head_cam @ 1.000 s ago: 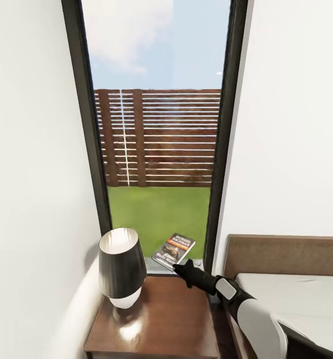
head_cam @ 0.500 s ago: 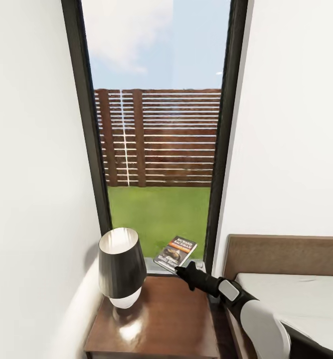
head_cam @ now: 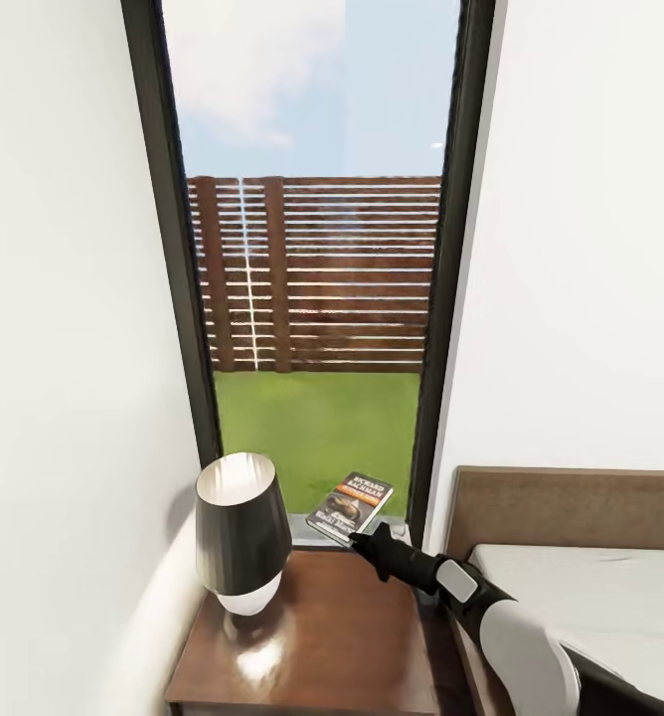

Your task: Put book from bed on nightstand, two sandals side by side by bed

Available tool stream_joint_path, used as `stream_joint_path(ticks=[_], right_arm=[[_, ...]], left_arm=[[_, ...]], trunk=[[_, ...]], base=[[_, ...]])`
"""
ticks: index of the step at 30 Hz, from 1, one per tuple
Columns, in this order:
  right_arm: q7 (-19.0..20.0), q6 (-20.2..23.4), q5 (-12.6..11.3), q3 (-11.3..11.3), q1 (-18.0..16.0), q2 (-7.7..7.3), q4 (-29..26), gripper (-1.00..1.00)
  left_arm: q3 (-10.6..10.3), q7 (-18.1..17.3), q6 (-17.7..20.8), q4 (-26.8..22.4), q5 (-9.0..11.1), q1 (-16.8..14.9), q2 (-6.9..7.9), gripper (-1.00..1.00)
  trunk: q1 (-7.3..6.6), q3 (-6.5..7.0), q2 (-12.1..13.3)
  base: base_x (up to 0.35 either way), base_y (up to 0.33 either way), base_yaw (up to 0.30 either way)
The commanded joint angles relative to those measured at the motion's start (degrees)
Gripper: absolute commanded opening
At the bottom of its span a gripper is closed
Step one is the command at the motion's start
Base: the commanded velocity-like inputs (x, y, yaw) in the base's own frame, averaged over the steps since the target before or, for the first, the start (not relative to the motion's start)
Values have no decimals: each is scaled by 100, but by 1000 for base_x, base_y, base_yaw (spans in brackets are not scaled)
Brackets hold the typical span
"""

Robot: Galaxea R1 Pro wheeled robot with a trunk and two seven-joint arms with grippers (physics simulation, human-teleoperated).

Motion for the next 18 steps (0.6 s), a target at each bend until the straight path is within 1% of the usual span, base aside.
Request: stream_joint_path(ticks=[1,10,18], right_arm=[[-5,37,-32,-9,2,2,-7,-100],[-3,28,-31,-8,8,4,-12,-100],[-4,27,-28,-7,9,5,-15,-100]], left_arm=[[-49,19,20,-14,40,-21,6,100],[-40,11,632,-32,52,-436,32,100],[-34,-7,921,-34,58,-761,50,100]], trunk=[[24,-20,-45],[222,-182,-406],[397,-326,-727]], base=[[0,0,0],[0,0,0],[0,0,0]])
